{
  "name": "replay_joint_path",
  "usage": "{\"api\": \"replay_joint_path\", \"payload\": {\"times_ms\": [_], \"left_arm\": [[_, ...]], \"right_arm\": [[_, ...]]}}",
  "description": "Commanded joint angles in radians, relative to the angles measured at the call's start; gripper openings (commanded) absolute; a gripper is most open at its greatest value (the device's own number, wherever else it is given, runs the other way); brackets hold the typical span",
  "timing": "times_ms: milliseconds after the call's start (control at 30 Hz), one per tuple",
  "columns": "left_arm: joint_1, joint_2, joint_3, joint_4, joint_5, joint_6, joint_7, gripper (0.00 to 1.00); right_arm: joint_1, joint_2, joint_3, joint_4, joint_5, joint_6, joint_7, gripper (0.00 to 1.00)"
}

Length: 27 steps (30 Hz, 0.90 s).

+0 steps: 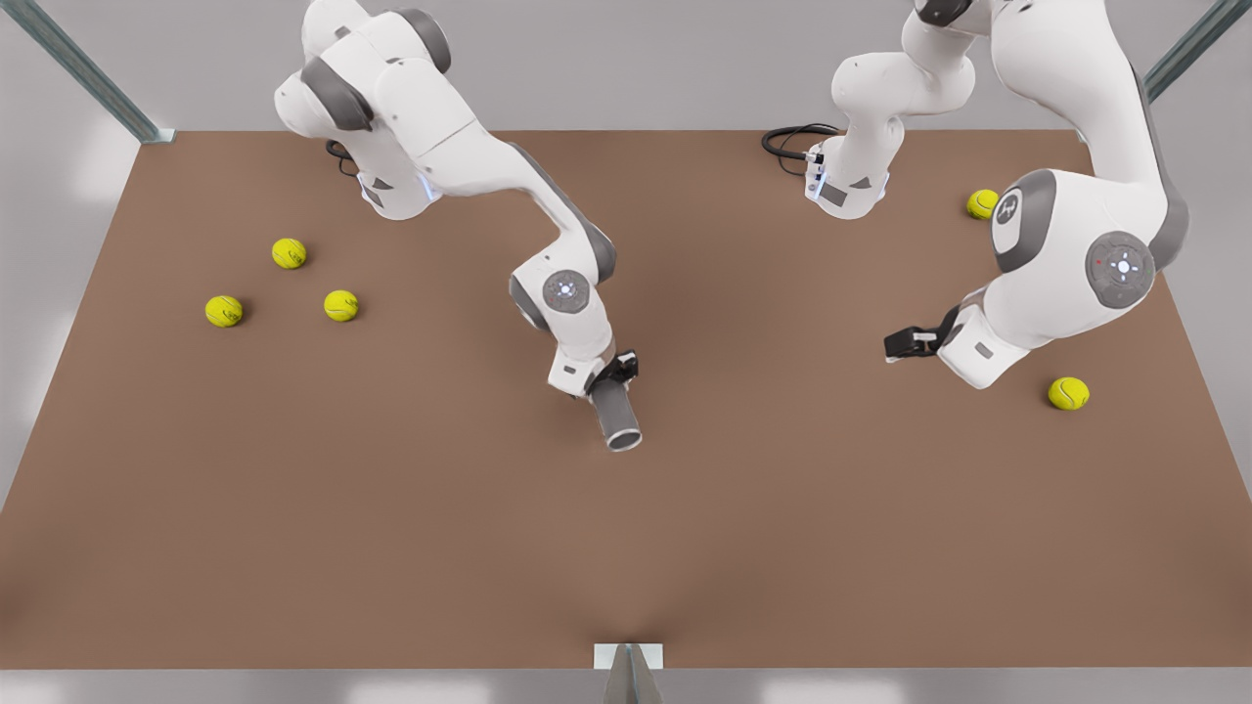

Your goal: Put the tennis tube upright

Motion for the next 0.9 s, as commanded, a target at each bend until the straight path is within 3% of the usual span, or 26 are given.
{"api": "replay_joint_path", "payload": {"times_ms": [0,333,467,533,600,867], "left_arm": [[0.000,0.005,0.000,0.000,-0.038,0.003,0.000,0.99],[0.014,0.012,0.000,-0.008,-0.128,0.020,-0.035,0.99],[0.017,0.080,0.000,-0.011,-0.483,0.089,-0.035,0.99],[0.003,0.117,-0.018,-0.012,-0.532,0.125,-0.032,0.99],[0.000,0.100,-0.094,-0.138,-0.581,0.303,-0.034,0.99],[-0.001,0.135,-0.094,-0.140,-0.589,0.340,-0.025,0.99]], "right_arm": [[0.004,0.014,-0.001,0.015,-0.004,-0.001,-0.043,0.68],[0.083,0.137,0.008,0.204,-0.184,0.057,-0.650,0.68],[0.080,0.166,0.010,0.204,-0.213,0.086,-0.844,0.68],[0.083,0.209,0.008,0.218,-0.218,0.095,-0.844,0.68],[0.092,0.223,0.004,0.216,-0.216,0.108,-0.828,1.00],[0.086,0.163,0.010,0.201,-0.213,0.091,-0.787,1.00]]}}
